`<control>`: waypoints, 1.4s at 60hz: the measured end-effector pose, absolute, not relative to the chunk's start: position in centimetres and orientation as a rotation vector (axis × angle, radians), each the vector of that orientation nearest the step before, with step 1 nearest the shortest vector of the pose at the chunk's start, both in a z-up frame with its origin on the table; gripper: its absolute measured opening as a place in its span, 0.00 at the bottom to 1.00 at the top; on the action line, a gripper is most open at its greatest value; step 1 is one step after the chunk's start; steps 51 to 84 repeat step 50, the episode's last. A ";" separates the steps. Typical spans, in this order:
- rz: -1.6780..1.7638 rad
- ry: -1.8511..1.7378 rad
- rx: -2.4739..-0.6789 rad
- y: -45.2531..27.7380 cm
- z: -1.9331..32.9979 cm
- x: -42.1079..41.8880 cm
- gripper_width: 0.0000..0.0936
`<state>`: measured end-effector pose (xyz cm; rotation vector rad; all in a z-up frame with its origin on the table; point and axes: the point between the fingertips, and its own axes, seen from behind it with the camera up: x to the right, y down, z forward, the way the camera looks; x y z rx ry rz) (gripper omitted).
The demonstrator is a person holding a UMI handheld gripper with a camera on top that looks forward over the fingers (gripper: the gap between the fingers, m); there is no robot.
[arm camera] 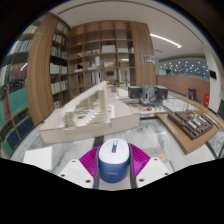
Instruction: Arrange mouse
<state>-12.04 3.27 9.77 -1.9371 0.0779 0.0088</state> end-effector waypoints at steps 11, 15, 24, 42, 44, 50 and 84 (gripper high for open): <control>-0.024 0.094 -2.079 4.7 2.0 -5.9 0.43; -0.004 0.094 -2.109 4.7 0.7 -5.4 0.44; 0.060 0.084 -2.152 4.3 -0.9 -5.7 0.52; 0.165 0.041 -2.152 0.0 2.4 -5.1 0.91; 0.173 0.052 -2.144 -1.2 2.8 -4.3 0.91; 0.154 0.077 -2.122 -4.6 3.4 -0.4 0.91; 0.154 0.077 -2.122 -4.6 3.4 -0.4 0.91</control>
